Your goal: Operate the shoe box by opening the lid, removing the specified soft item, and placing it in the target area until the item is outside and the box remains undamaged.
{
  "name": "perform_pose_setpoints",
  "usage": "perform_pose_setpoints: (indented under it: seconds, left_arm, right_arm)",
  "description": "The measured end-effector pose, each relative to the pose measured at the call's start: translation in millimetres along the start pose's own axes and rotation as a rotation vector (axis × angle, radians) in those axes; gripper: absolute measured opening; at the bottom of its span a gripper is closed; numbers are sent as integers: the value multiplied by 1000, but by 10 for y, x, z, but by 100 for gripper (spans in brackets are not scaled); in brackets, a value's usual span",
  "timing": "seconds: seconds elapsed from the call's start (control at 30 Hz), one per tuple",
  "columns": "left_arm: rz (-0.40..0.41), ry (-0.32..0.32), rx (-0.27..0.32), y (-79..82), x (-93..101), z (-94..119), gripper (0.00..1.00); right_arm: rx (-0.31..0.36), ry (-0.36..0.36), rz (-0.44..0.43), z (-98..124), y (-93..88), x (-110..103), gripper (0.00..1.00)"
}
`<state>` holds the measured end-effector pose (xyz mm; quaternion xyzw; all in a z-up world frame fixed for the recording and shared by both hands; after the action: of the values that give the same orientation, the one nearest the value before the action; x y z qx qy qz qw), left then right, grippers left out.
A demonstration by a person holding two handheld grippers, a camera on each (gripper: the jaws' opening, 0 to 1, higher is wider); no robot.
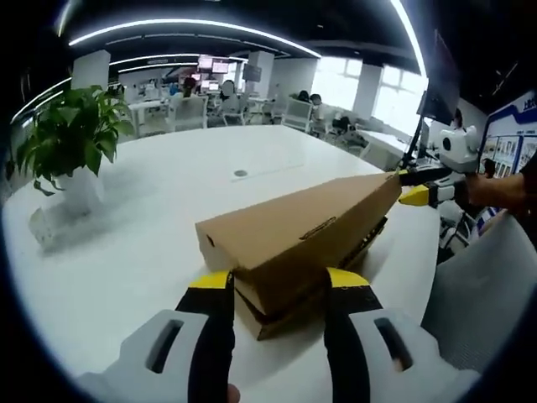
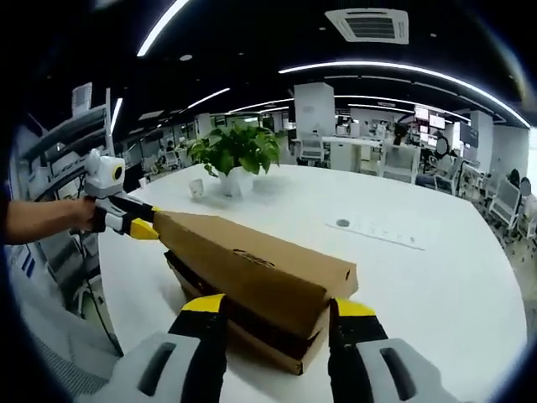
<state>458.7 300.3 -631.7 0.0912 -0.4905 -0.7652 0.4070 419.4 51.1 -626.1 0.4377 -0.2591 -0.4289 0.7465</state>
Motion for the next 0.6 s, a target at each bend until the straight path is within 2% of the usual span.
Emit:
perform_pose_setpoints:
  seconds: [0.27, 0.3, 0.33, 0.47, 0.6]
  left_arm:
    - [-7, 4, 23, 136, -10, 5, 41]
    - [-21, 12, 25, 162, -15, 8, 41]
    - [-72, 39, 36, 207, -61, 16, 40]
    - [-46, 35, 53, 303, -57, 17, 37]
    - [-65, 47, 71, 388, -77, 8, 36]
  right_arm:
    - [27, -12, 14, -2, 107, 45, 45]
    - [36, -14, 15, 0, 131, 49, 45]
    - [45, -16, 19, 2, 154, 56, 45]
    - [66, -29, 46, -13, 243, 98, 45]
    - [83, -36, 50, -28, 321, 139, 45]
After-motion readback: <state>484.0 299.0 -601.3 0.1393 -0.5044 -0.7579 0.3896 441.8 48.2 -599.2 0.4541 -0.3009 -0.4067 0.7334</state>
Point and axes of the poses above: the point that each gripper's makers call its tool centre point, and the gripper's own axes: z roughly backward along the fingers, x roughly to its right, y roughly out of its top, the point moved 2 cm from there along z, roughly backward along the fingers, and after that the axes turned 6 degrees about z, right-handed, at the moved point
